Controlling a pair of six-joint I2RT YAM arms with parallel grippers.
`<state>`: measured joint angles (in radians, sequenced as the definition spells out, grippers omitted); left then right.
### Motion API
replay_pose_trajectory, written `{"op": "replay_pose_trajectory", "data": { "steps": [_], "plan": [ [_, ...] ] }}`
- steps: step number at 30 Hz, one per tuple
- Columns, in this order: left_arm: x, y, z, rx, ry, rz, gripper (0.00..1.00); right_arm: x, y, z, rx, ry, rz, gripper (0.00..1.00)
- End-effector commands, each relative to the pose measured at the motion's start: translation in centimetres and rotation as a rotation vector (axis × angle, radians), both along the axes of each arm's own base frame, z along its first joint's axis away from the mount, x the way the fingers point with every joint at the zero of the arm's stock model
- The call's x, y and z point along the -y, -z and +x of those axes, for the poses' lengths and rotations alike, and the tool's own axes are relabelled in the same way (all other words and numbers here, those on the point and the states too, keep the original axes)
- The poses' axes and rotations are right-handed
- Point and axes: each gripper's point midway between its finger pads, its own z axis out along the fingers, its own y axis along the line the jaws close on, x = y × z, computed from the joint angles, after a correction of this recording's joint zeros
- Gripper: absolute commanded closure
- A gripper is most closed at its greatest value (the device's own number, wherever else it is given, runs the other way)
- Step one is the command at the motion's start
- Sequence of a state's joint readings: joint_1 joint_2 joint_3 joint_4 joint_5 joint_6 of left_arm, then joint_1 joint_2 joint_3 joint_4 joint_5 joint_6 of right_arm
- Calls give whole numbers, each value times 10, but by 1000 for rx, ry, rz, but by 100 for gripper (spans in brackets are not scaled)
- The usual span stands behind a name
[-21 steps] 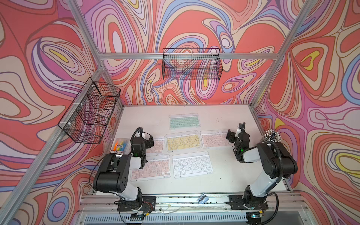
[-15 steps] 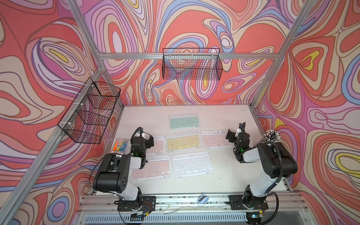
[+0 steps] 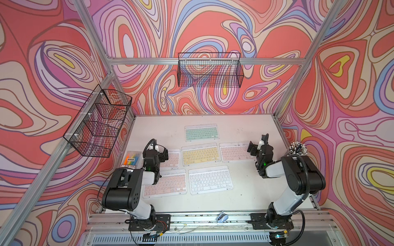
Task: Stack the numeric keypads
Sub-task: Pick up the numeric keypad from the center of the board.
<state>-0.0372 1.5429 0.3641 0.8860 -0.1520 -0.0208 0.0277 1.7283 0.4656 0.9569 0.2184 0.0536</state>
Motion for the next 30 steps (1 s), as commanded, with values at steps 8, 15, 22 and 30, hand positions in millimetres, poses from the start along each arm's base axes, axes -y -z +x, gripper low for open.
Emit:
{"op": "replay_pose_trajectory", "data": {
  "steps": [8, 15, 22, 30],
  "plan": [
    [-1, -5, 4, 17, 0, -9, 0, -1, -4, 1, 15, -6, -3, 2],
    [-1, -10, 5, 26, -6, 1, 0, 6, -12, 0, 27, 36, -10, 2],
    [22, -49, -4, 51, -2, 166, 0, 6, -58, 18, -120, 97, 65, 2],
    [12, -100, -25, 116, -176, 26, 0, -26, -60, 14, -426, 170, 63, 2]
  ]
}}
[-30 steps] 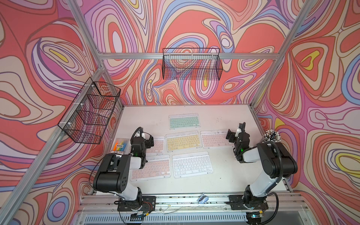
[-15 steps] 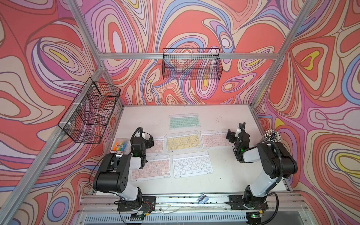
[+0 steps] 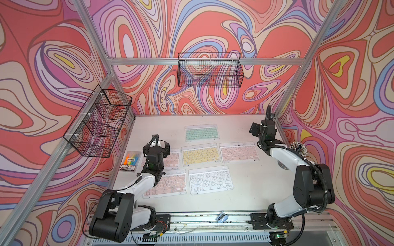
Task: Stack the numeric keypads
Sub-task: Pick up the numeric keypad from the center of the board.
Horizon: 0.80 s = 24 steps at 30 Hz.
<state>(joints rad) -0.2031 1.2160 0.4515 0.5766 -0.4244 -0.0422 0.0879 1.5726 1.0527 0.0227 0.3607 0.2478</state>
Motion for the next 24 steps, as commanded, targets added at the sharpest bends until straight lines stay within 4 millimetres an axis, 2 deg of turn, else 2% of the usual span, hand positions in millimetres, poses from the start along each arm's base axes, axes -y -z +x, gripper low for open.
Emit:
{"op": "replay_pose_trajectory", "data": {
  "steps": [1, 3, 8, 12, 15, 19, 22, 24],
  "plan": [
    [-5, -12, -16, -20, -102, -51, 0, -32, 47, -35, -303, -19, -50, 2],
    [-4, -20, -21, -51, -140, -94, 0, -56, 44, -42, -339, -68, -95, 2],
    [14, 0, -37, -239, -102, -216, 0, -104, 55, -64, -465, -176, -85, 2],
    [48, 3, -52, -344, -39, -184, 0, -140, 51, -81, -477, -226, -141, 2],
    [84, 20, -65, -428, 40, -177, 0, -168, 49, -95, -480, -297, -88, 2],
    [124, 31, -87, -503, 140, -23, 0, -206, 58, -120, -539, -451, -13, 1],
    [129, 26, -97, -526, 98, 61, 0, -215, 64, -135, -582, -470, -8, 2],
    [124, 28, -104, -587, 38, 81, 0, -222, 67, -145, -603, -489, 13, 1]
  ]
}}
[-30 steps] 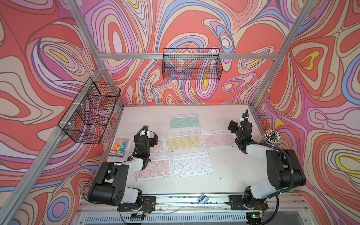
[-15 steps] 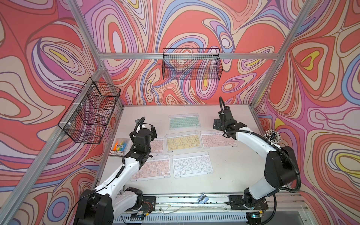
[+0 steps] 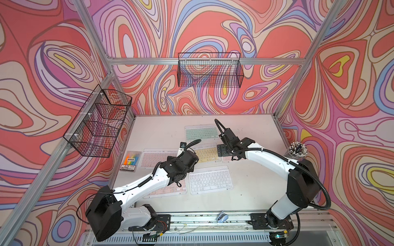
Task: Stack the numeric keypads
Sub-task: Pick up the numeric keypad from the center of the board.
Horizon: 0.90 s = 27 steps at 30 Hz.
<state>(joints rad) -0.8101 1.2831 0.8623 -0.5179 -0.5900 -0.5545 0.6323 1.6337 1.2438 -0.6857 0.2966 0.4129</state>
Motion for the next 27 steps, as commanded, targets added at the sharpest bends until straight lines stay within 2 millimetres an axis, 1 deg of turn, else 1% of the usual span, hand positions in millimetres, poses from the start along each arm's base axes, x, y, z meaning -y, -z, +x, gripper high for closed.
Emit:
{"op": "replay_pose_trajectory", "data": {
  "steps": [1, 3, 5, 8, 11, 13, 16, 18, 20, 21, 23, 27],
  "plan": [
    [-28, -3, -15, -83, -142, 134, 0, -11, 3, -29, -71, -18, 47, 2],
    [-27, 0, -19, -145, -152, 149, 0, -16, 11, -39, -103, -30, 41, 2],
    [-19, 11, -24, -200, -126, 126, 0, -15, 21, -47, -142, -21, 23, 3],
    [-10, 34, -35, -266, -124, 38, 0, -11, 29, -53, -158, 2, 25, 4],
    [10, 50, -47, -327, -61, -95, 0, -10, 32, -59, -171, 14, 49, 5],
    [19, 52, -55, -351, -31, -178, 0, -9, 36, -64, -189, 20, 63, 5],
    [25, 49, -66, -369, -16, -275, 0, -9, 44, -75, -230, 30, 89, 7],
    [33, 47, -73, -381, 5, -356, 0, -9, 44, -81, -234, 28, 125, 12],
    [39, 46, -78, -386, 6, -427, 1, -10, 38, -85, -218, 35, 169, 18],
    [41, 47, -80, -390, 7, -455, 2, -10, 36, -85, -204, 38, 184, 20],
    [46, 52, -84, -412, 2, -495, 2, -10, 31, -87, -195, 36, 205, 20],
    [54, 62, -86, -453, -3, -513, 1, -14, 43, -96, -251, 25, 219, 16]
  ]
}}
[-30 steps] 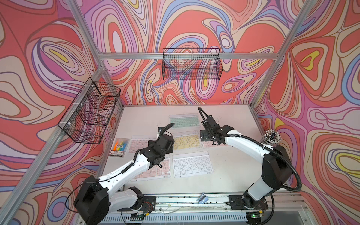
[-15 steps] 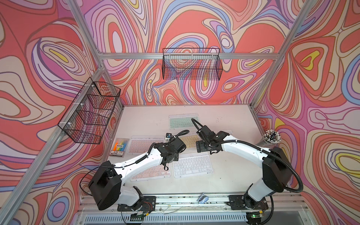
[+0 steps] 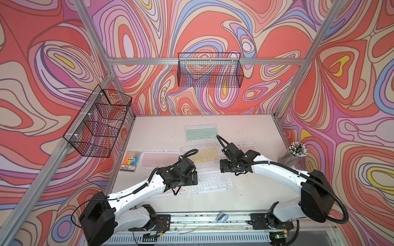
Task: Stack the numeric keypads
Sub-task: Pick up the numeric keypad from the center of the board.
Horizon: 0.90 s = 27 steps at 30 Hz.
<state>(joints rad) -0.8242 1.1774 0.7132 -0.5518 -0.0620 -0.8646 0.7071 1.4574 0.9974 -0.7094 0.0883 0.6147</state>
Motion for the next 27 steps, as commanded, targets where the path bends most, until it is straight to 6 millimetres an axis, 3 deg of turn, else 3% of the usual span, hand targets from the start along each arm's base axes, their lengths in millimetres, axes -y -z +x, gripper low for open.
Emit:
{"op": "replay_pose_trajectory", "data": {
  "steps": [1, 27],
  "plan": [
    [17, 7, -3, -45, -17, -80, 1, -5, 11, -9, -46, 11, 47, 15],
    [47, 44, 5, -142, 50, -44, 0, 5, 58, -27, -139, 39, 13, 20]
  ]
}}
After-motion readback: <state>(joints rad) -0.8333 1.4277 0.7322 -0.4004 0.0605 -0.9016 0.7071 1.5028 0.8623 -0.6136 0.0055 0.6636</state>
